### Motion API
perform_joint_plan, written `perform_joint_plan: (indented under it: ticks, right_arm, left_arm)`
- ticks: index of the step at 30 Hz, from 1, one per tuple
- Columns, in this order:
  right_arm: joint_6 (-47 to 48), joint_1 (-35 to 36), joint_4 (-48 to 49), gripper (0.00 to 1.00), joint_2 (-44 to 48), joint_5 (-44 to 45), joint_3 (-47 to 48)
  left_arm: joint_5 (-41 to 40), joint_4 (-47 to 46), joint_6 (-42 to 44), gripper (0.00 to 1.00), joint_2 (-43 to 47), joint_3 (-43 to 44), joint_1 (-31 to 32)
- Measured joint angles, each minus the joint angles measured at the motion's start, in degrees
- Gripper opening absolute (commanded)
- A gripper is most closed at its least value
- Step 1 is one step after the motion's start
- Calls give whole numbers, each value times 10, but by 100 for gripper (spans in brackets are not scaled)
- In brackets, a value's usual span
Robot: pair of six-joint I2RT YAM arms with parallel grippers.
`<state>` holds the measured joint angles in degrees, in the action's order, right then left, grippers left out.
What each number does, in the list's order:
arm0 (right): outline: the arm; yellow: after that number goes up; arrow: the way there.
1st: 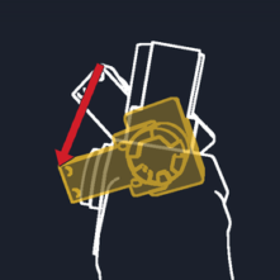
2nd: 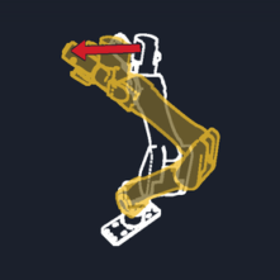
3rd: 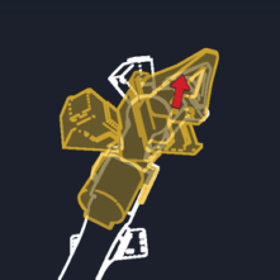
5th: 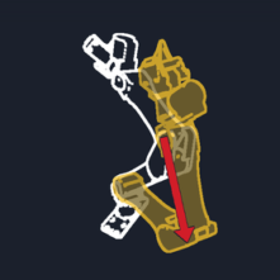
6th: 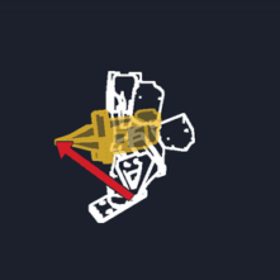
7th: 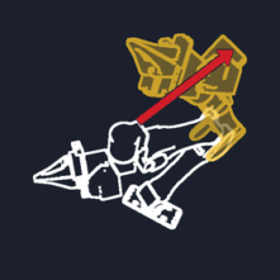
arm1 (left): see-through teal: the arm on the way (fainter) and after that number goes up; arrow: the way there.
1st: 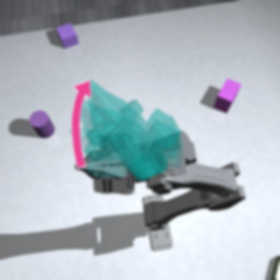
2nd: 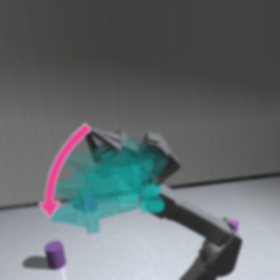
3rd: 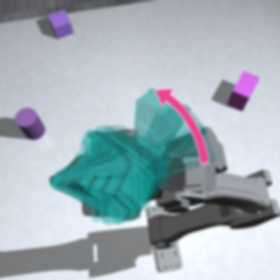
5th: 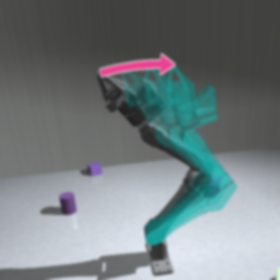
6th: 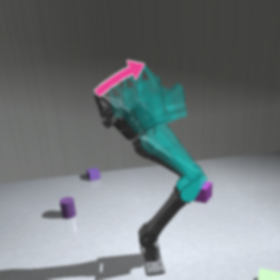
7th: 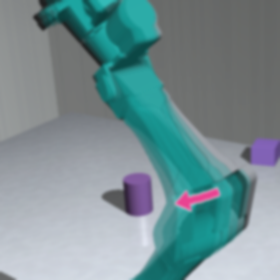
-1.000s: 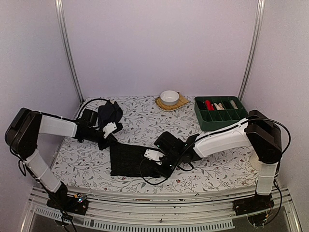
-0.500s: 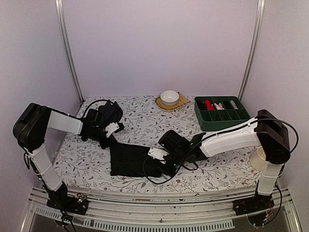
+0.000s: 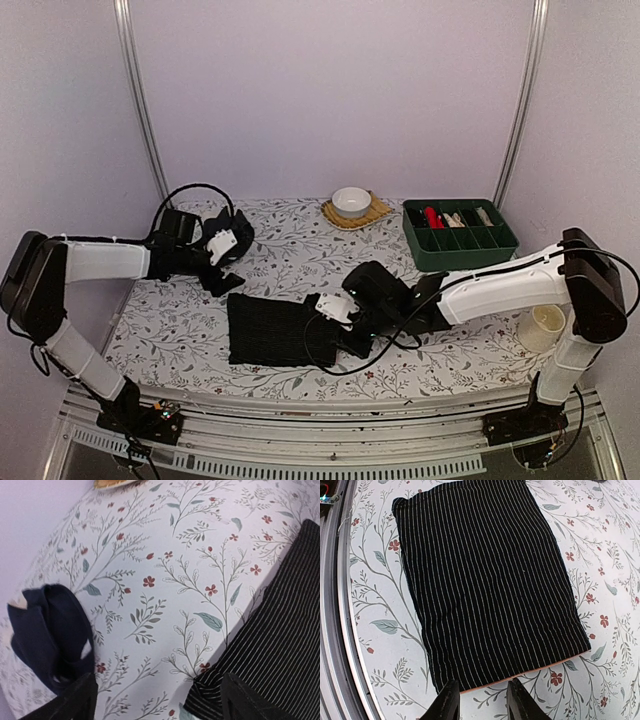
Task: Roll the underwear
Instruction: Adjust the underwear at the center of the board, then pick up the underwear from the center of the board.
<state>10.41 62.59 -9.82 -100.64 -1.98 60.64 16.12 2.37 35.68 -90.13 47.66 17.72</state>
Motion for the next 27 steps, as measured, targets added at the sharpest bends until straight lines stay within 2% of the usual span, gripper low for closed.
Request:
perform_joint_plan:
  ticks: [5,13,21,23,27]
  right_arm:
    - [12,4,25,47,17,21,-20]
    - [39,41,67,62,23,79,-43]
    - [82,60,121,63,23,105,-83]
    - [100,61,136,63,23,105,-99]
    - [124,65,145,63,23,112,-110]
  left_arm:
    - [17,-50,24,98,95,-70,0]
    - [89,-108,120,99,231,-205,-11]
    - [170,-241,168,98,331,-351,-17]
    - [197,-279,208,98,348,-397,-17]
    - [234,-290,264,98,376,-443,-19]
